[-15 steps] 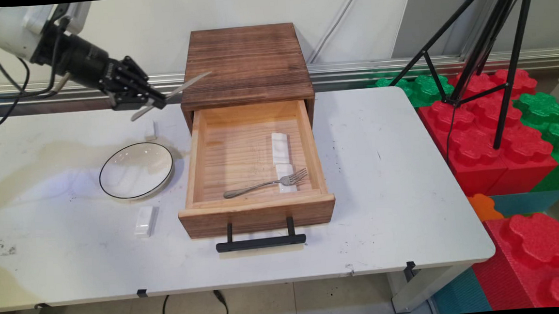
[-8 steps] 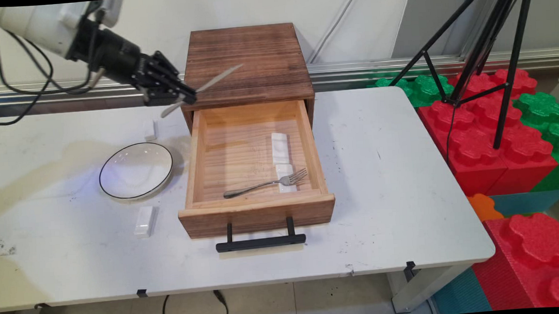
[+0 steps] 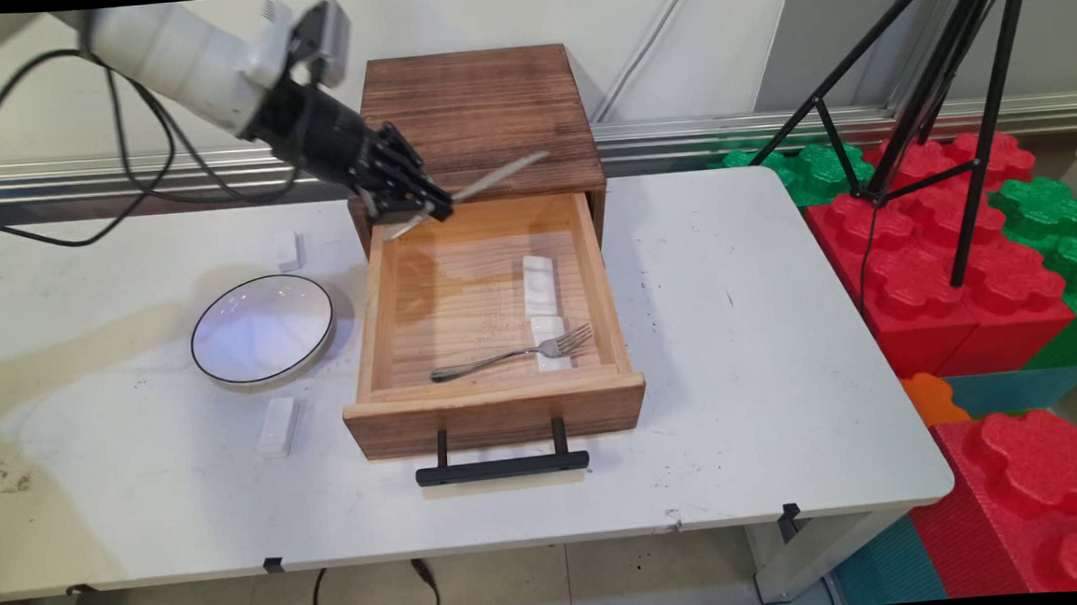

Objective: Place the picked object into the drawer

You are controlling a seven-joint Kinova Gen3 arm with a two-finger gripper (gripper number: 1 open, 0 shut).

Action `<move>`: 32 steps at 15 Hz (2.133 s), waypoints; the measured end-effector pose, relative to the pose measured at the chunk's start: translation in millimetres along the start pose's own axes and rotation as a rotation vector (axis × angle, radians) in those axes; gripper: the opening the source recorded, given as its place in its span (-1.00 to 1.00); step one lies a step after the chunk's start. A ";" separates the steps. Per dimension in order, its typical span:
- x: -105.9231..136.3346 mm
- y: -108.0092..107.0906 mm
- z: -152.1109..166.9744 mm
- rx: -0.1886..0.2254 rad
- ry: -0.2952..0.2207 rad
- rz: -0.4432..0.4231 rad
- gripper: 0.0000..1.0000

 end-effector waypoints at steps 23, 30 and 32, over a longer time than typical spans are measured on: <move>-23.3 -1.8 116.1 0.002 -0.210 -0.070 -1.00; -29.1 0.4 123.0 -0.010 -0.228 -0.085 -1.00; -28.3 1.1 124.9 -0.014 -0.223 -0.088 -1.00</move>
